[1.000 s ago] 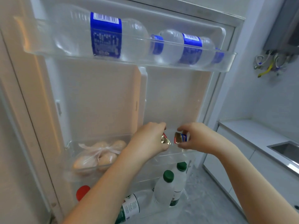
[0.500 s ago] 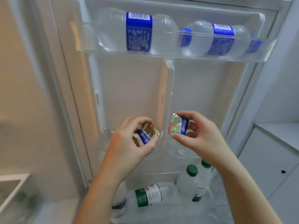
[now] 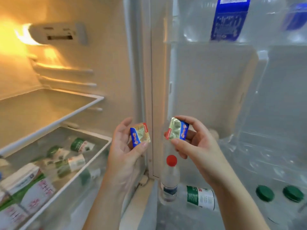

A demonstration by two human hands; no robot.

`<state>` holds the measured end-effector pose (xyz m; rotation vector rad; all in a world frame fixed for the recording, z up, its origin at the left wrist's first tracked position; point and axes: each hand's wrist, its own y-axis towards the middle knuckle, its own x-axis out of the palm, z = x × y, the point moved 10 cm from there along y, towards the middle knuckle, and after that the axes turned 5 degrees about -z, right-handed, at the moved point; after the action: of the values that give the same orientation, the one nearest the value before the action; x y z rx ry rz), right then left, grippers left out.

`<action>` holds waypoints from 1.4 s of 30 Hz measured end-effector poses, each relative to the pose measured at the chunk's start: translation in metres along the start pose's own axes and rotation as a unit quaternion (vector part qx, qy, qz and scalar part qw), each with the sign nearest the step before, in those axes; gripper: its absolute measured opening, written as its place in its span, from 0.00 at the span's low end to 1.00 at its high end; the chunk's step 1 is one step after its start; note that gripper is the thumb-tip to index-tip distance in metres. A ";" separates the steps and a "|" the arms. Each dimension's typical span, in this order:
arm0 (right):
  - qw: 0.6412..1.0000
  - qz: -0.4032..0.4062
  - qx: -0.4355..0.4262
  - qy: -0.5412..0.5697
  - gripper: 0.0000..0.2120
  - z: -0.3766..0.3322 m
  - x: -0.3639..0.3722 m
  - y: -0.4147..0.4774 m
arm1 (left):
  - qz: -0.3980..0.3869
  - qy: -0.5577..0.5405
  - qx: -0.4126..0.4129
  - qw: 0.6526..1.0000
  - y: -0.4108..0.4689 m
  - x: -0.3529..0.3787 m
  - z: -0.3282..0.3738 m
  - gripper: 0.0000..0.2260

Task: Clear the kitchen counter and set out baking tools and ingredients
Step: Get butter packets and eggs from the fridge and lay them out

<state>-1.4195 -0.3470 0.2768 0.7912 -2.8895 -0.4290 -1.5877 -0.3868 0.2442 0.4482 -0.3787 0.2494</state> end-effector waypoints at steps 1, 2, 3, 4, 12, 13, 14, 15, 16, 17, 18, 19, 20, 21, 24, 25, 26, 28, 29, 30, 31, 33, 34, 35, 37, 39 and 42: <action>1.000 -0.012 0.004 0.007 0.20 0.004 0.007 0.002 | 0.020 -0.001 -0.002 1.000 -0.005 -0.009 0.001 0.29; 0.999 -0.028 0.008 0.015 0.20 0.008 0.017 0.005 | 0.047 -0.001 0.001 0.999 -0.012 -0.021 0.005 0.29; 0.999 -0.046 0.012 0.026 0.21 0.012 0.024 0.008 | 0.070 0.003 0.004 0.998 -0.019 -0.030 0.007 0.28; 0.996 -0.080 0.018 0.040 0.21 0.018 0.039 0.012 | 0.108 0.015 0.015 0.994 -0.030 -0.044 0.013 0.27; 0.952 -0.295 0.052 0.067 0.20 0.052 0.115 0.014 | 0.346 0.125 0.065 0.928 -0.132 -0.079 0.051 0.25; 0.943 -0.320 0.056 0.071 0.20 0.055 0.125 0.008 | 0.374 0.131 0.067 0.916 -0.150 -0.081 0.055 0.25; 0.938 -0.335 0.057 0.075 0.20 0.058 0.132 0.004 | 0.395 0.135 0.065 0.906 -0.163 -0.081 0.056 0.26; 0.932 -0.350 0.062 0.076 0.20 0.060 0.140 -0.003 | 0.410 0.142 0.066 0.898 -0.177 -0.082 0.058 0.26; 0.923 -0.371 0.066 0.077 0.20 0.063 0.149 -0.013 | 0.430 0.151 0.070 0.888 -0.193 -0.080 0.061 0.26; 0.910 -0.400 0.074 0.080 0.19 0.064 0.163 -0.029 | 0.455 0.163 0.076 0.872 -0.216 -0.078 0.068 0.25; 0.901 -0.419 0.078 0.084 0.19 0.065 0.171 -0.040 | 0.474 0.170 0.080 0.860 -0.231 -0.076 0.071 0.24; 0.891 -0.439 0.081 0.085 0.19 0.064 0.181 -0.052 | 0.493 0.171 0.086 0.849 -0.248 -0.074 0.074 0.23; 0.875 -0.469 0.085 0.086 0.18 0.062 0.196 -0.073 | 0.520 0.175 0.099 0.830 -0.275 -0.070 0.081 0.22; 0.864 -0.489 0.088 0.084 0.18 0.061 0.206 -0.087 | 0.534 0.176 0.107 0.820 -0.293 -0.066 0.086 0.22; 0.826 -0.549 0.091 0.091 0.16 0.048 0.236 -0.137 | 0.582 0.189 0.127 0.781 -0.353 -0.054 0.100 0.21; 0.809 -0.574 0.088 0.088 0.15 0.043 0.248 -0.160 | 0.601 0.200 0.131 0.763 -0.378 -0.046 0.107 0.20; 0.795 -0.594 0.086 0.090 0.14 0.038 0.258 -0.181 | 0.617 0.213 0.131 0.746 -0.401 -0.038 0.113 0.20; 0.775 -0.620 0.080 0.093 0.11 0.030 0.270 -0.214 | 0.642 0.229 0.125 0.721 -0.433 -0.026 0.122 0.18; 0.763 -0.634 0.081 0.095 0.10 0.026 0.276 -0.231 | 0.656 0.232 0.121 0.707 -0.450 -0.020 0.126 0.17; 0.747 -0.652 0.085 0.100 0.10 0.023 0.281 -0.253 | 0.672 0.236 0.119 0.692 -0.471 -0.011 0.130 0.17; 0.735 -0.663 0.091 0.106 0.09 0.022 0.283 -0.267 | 0.684 0.241 0.113 0.679 -0.484 -0.004 0.133 0.16; 0.710 -0.689 0.102 0.105 0.10 0.018 0.288 -0.300 | 0.713 0.252 0.117 0.644 -0.517 0.011 0.140 0.13; 0.696 -0.704 0.103 0.099 0.10 0.018 0.292 -0.316 | 0.731 0.254 0.118 0.623 -0.534 0.021 0.143 0.12; 0.684 -0.716 0.103 0.093 0.10 0.016 0.295 -0.329 | 0.747 0.256 0.115 0.602 -0.546 0.029 0.144 0.11; 0.660 -0.741 0.096 0.083 0.10 0.011 0.305 -0.353 | 0.781 0.257 0.107 0.559 -0.569 0.045 0.148 0.10; 0.633 -0.765 0.087 0.079 0.10 0.003 0.315 -0.375 | 0.812 0.250 0.101 0.517 -0.589 0.057 0.149 0.11; 0.578 -0.810 0.069 0.079 0.11 -0.008 0.327 -0.413 | 0.860 0.227 0.113 0.444 -0.620 0.081 0.140 0.13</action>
<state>-1.4996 -0.8570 0.1719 2.9917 -1.0993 -0.1341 -1.3614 -0.9807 0.1633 0.0448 -0.1123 2.4596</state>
